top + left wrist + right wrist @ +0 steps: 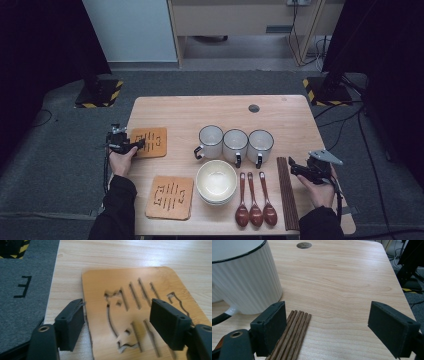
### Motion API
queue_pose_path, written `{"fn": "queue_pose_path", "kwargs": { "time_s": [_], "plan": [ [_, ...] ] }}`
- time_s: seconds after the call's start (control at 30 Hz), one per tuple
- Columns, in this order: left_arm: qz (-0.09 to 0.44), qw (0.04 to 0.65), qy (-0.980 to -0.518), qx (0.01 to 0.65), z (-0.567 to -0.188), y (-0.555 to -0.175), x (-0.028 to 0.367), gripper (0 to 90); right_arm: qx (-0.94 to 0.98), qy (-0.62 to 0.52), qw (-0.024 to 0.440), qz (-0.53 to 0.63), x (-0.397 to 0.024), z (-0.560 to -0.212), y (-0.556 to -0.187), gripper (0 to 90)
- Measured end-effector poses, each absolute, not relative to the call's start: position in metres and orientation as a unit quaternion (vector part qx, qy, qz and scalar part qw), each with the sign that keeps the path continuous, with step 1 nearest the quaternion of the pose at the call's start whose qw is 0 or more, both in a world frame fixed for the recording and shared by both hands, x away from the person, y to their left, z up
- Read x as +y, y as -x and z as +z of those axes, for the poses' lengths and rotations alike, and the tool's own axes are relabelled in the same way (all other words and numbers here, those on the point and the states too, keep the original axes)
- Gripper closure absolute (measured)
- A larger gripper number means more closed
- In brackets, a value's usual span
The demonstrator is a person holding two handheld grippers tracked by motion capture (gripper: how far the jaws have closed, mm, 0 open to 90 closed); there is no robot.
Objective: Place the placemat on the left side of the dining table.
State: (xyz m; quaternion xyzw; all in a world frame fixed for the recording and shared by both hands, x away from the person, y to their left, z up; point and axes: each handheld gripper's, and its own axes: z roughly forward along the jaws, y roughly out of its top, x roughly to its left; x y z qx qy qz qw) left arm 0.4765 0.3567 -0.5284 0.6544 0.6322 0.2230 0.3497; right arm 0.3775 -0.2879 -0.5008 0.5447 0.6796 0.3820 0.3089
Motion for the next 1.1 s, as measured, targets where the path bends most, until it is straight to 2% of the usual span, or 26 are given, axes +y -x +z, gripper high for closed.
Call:
{"fn": "queue_pose_path", "kwargs": {
  "time_s": [0.2,0.37,0.73,1.1],
  "plan": [
    [0.23,0.339,-0.663,0.627,-0.526,-0.471,0.356,24.9,0.679,-0.545,0.309,0.383,-0.288,-0.5,-0.377,15.3],
    [0.23,0.329,-0.673,0.621,-0.524,-0.461,0.354,31.6,0.68,-0.541,0.31,0.385,-0.288,-0.5,-0.376,15.8],
    [0.229,0.312,-0.687,0.615,-0.527,-0.455,0.346,29.0,0.682,-0.539,0.309,0.386,-0.287,-0.5,-0.375,16.3],
    [0.239,0.308,-0.694,0.606,-0.53,-0.454,0.346,31.1,0.685,-0.534,0.308,0.388,-0.286,-0.5,-0.375,17.0]
  ]
}}
